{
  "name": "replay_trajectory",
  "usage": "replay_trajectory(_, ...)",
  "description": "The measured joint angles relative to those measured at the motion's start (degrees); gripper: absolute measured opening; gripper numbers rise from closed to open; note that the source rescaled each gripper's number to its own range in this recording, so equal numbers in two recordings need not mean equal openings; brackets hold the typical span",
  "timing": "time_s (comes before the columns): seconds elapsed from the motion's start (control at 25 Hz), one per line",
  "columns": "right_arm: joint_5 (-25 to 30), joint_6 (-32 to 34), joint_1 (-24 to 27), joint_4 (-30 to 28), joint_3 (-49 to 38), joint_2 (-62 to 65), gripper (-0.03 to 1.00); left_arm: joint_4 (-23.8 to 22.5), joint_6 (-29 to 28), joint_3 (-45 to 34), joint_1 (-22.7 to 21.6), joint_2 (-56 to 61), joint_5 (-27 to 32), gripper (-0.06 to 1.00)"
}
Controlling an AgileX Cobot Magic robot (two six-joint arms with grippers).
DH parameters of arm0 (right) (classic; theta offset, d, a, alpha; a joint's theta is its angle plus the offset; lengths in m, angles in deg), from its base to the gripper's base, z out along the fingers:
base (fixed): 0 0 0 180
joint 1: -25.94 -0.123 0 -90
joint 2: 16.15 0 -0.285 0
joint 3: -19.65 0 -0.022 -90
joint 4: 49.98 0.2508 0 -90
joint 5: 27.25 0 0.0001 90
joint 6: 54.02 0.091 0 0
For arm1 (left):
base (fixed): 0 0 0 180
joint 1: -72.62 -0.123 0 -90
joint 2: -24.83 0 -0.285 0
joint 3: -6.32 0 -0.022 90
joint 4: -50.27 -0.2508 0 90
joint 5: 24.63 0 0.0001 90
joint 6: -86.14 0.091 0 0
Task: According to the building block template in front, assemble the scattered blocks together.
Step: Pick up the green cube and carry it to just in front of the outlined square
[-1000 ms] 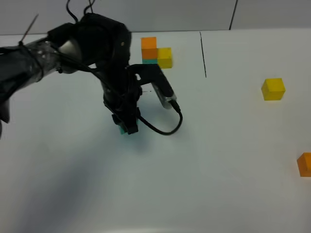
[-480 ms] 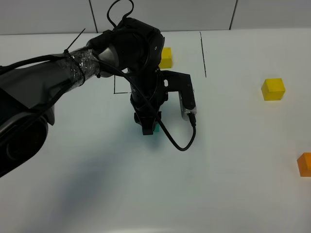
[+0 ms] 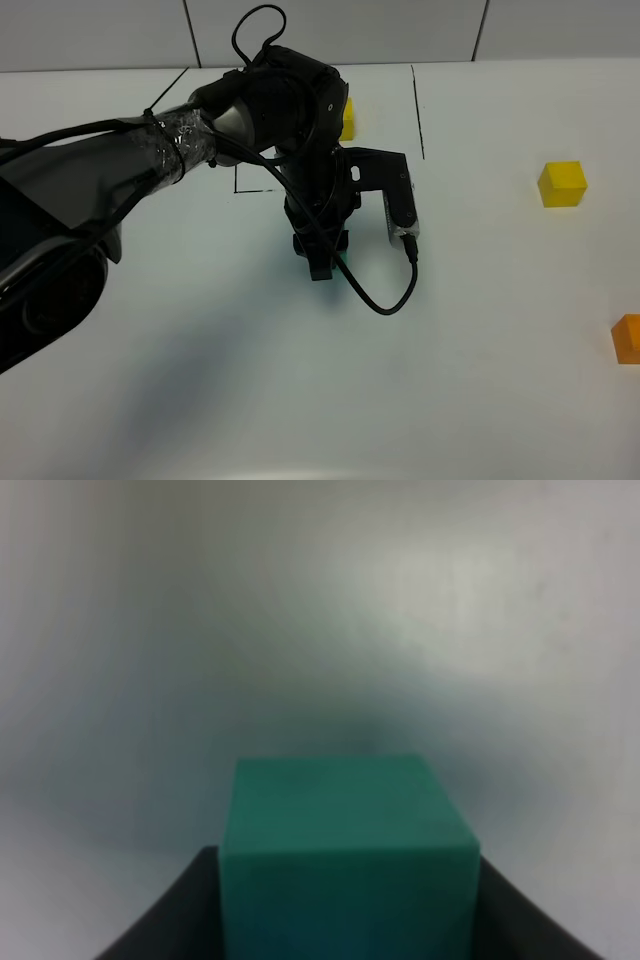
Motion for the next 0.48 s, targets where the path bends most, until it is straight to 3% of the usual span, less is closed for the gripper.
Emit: replay_trajectory(0.48, 0.0, 0.5, 0.0, 0.0, 0.0, 0.0, 0.69, 0.0, 0.0, 0.4, 0.0, -2.9, -0.6, 0.0)
